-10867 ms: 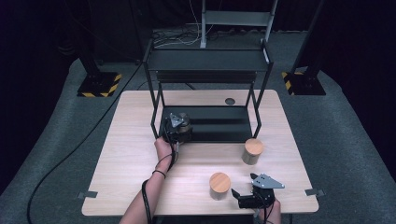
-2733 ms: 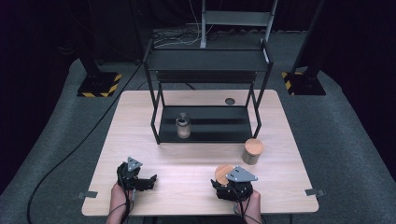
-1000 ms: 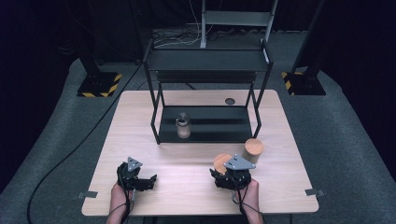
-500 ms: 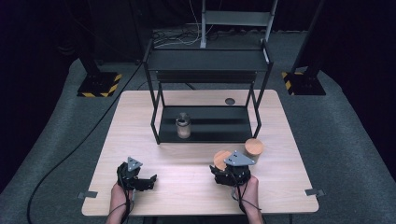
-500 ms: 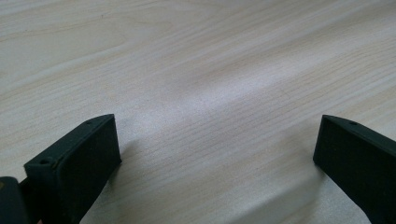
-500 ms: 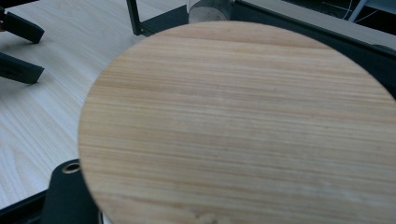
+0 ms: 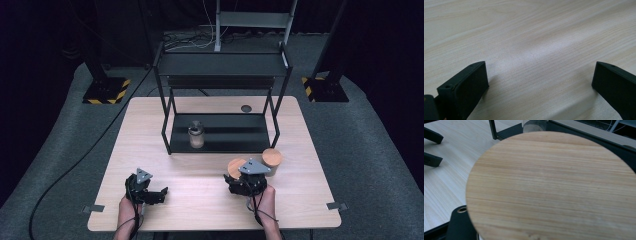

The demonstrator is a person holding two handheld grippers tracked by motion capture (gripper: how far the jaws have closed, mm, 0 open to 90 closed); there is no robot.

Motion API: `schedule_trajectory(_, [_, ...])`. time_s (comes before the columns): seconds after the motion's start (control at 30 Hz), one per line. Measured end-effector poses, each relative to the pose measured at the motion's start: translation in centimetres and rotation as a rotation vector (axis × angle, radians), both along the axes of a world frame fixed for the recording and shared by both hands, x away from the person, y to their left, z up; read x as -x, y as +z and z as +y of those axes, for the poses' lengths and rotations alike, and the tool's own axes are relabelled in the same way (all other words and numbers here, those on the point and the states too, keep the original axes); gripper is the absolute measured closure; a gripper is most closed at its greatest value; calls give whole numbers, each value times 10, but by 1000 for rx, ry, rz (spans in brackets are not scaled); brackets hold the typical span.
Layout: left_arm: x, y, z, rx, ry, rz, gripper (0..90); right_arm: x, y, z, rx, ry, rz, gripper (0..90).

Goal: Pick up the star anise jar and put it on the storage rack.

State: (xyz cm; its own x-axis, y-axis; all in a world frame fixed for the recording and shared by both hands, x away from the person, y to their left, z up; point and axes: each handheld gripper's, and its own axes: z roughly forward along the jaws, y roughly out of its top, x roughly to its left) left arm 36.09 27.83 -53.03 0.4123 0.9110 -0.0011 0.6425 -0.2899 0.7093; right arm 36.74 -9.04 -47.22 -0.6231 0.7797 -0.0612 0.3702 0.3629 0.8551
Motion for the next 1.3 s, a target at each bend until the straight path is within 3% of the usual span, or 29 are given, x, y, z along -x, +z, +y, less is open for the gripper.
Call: schedule_trajectory(1.3, [0, 0, 0, 0, 0, 0, 0, -28, 0, 6, -2, -15, 16, 250])
